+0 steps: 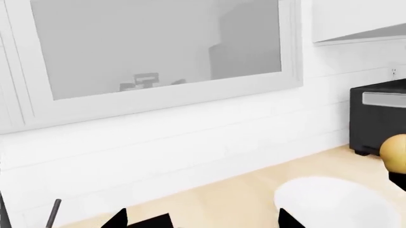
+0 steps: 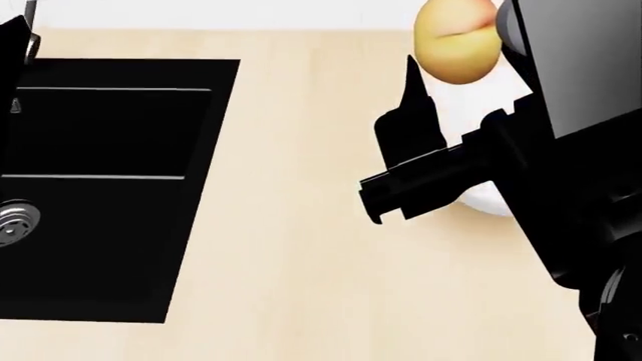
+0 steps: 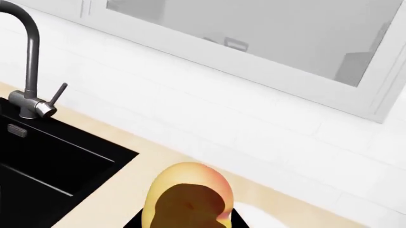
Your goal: Pick the cucumbers and broccolis from the sink and place them in one bowl. Place the apricot in the other bowl. Then turn off the sink faucet.
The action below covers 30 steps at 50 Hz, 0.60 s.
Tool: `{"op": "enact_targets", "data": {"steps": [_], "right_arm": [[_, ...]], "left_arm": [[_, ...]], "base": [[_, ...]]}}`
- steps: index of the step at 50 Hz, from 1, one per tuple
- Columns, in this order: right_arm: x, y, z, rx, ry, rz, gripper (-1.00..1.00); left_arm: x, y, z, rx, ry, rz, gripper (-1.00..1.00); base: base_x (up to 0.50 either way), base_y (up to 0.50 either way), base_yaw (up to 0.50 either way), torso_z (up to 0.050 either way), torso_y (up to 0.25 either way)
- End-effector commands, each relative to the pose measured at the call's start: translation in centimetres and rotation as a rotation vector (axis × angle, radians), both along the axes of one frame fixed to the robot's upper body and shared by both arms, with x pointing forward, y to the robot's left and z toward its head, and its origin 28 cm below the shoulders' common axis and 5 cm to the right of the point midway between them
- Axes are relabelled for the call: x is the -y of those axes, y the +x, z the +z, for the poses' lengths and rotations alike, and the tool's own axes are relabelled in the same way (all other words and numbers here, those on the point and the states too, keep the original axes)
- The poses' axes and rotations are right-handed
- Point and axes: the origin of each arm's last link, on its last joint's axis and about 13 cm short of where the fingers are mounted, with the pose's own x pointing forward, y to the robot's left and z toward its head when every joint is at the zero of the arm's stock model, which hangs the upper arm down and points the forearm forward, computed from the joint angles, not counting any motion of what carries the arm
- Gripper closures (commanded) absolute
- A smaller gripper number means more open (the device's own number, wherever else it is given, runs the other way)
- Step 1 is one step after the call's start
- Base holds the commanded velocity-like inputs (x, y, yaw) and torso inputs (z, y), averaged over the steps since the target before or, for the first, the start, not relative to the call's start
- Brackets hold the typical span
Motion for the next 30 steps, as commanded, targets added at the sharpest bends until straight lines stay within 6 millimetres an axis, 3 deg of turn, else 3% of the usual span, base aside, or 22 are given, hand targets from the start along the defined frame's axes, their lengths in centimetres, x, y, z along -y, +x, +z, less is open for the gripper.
{"op": "enact_targets", "data": {"steps": [1,11,30], "right_arm": [[-0.39,0.25,0.67,0.06,-0.004,0.036,1.0],[0.05,0.05,1.48,0.101,0.026,0.005,1.0],[-0.2,0.19,1.18,0.104,0.007,0.007,1.0]], "left_arm": [[0.05,0.23,0.28,0.016,-0.018,-0.037,-1.0],[0.05,0.21,0.37,0.016,-0.021,-0.04,-1.0],[0.04,0.26,0.22,0.009,-0.019,-0.039,-1.0]], "base": [[-0.09,-0.5,0.0,0.0,0.0],[-0.01,-0.05,0.0,0.0,0.0],[0.0,-0.47,0.0,0.0,0.0]]}}
